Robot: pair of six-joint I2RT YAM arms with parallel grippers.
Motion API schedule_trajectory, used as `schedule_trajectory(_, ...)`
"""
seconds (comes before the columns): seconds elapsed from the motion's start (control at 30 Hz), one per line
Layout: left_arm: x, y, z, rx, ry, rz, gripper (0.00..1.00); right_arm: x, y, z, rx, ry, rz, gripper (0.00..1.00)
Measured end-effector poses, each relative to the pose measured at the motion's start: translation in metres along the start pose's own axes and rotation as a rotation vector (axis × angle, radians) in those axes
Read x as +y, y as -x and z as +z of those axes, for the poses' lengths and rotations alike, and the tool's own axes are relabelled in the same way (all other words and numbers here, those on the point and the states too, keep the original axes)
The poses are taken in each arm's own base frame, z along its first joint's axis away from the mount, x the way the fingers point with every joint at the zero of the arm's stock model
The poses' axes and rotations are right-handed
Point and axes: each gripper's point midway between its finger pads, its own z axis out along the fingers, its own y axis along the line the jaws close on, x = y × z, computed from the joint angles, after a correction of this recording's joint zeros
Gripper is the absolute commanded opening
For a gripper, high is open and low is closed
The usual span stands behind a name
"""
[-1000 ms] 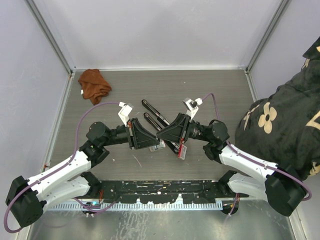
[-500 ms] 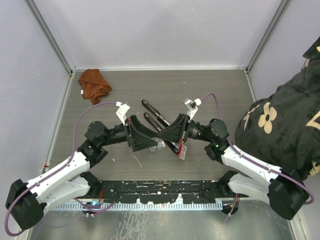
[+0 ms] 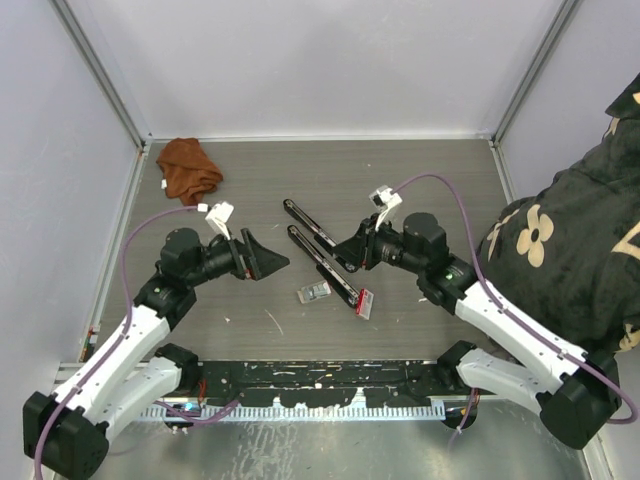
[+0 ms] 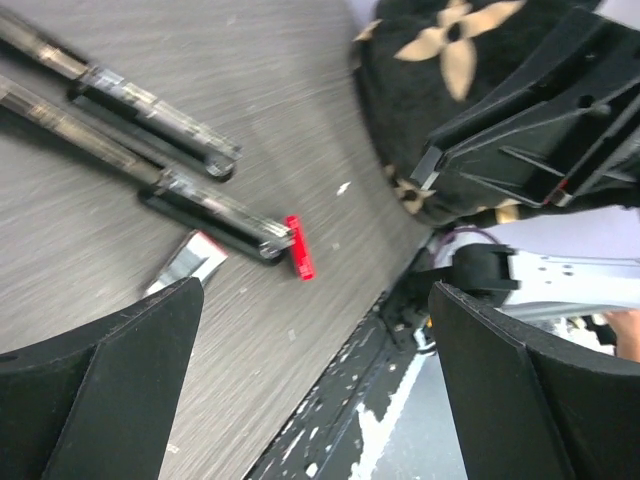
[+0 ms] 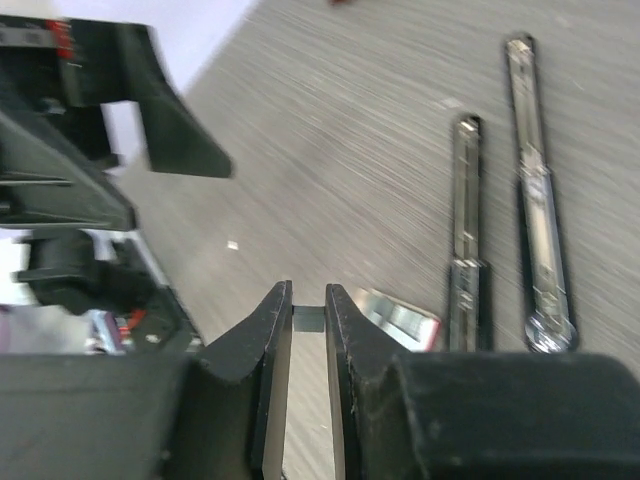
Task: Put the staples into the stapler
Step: Pick up the staple from the staple box, then install the staple into the stapler.
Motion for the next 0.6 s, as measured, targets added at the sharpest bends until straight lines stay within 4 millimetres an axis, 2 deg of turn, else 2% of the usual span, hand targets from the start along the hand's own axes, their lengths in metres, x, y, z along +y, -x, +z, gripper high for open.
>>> schedule_trajectory(0.1, 0.027, -0.011, 0.004, 0.042, 0.095, -0.022, 0.98, -0.032, -0.024, 0.006, 0.075, -0.136, -0.021, 0.23)
schedule_trajectory(0.27, 0.049, -0.012, 0.004, 0.037, 0.182, 0.033, 0.98, -0.068, -0.062, 0.012, 0.197, -0.284, -0.067, 0.23)
schedule_trajectory(0.4, 0.067, -0.011, 0.003, 0.022, 0.254, 0.085, 0.98, -0.085, -0.086, 0.013, 0.279, -0.370, -0.102, 0.23)
schedule_trajectory(0.6, 0.084, -0.015, 0.000, 0.022, 0.316, 0.118, 0.98, -0.093, -0.115, 0.009, 0.336, -0.438, -0.147, 0.23)
